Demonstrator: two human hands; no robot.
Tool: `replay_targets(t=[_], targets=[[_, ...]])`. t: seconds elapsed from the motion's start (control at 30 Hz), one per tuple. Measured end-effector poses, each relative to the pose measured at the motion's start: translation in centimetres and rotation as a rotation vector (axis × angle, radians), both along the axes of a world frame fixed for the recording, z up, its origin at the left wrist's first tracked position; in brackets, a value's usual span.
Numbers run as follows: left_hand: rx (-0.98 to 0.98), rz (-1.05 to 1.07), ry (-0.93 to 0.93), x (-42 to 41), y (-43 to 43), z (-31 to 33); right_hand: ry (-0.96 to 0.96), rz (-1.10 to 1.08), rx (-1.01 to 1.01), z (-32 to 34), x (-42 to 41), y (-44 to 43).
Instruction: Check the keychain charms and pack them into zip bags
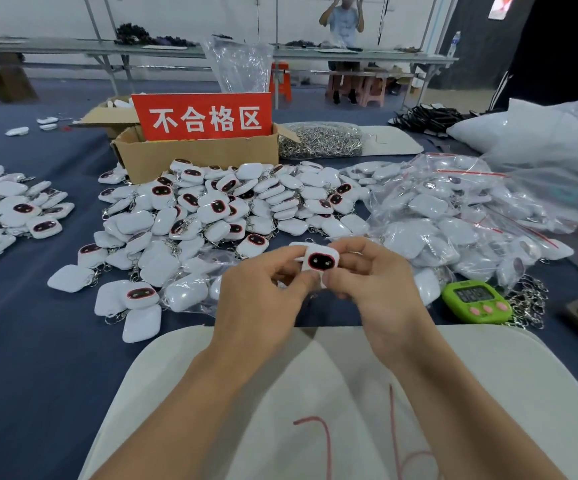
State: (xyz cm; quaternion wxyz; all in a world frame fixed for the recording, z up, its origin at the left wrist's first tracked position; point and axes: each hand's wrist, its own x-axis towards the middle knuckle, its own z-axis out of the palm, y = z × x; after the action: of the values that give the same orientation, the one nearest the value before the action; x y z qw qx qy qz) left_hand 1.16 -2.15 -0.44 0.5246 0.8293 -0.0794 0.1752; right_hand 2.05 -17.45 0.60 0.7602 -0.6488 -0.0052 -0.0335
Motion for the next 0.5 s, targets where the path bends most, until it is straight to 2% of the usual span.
replay_targets(t=[0.07,0.17,0.43,0.5], targets=[[-0.047,-0.01,0.027,-0.02,-0.02,0.04,0.08,0.057,0.074,-0.17,0.09,0.05],[-0.088,0.01,0.076,0.26,0.02,-0.07,0.136,0.118,0.022,-0.52,0.12,0.15],[-0.029,0.017,0.094,-0.04,-0.2,0.18,0.15,0.068,-0.061,-0.6,0.04,0.26],[0.039,0.015,0.062,-0.19,-0.27,0.19,0.156,0.05,-0.103,-0.67,-0.05,0.09]])
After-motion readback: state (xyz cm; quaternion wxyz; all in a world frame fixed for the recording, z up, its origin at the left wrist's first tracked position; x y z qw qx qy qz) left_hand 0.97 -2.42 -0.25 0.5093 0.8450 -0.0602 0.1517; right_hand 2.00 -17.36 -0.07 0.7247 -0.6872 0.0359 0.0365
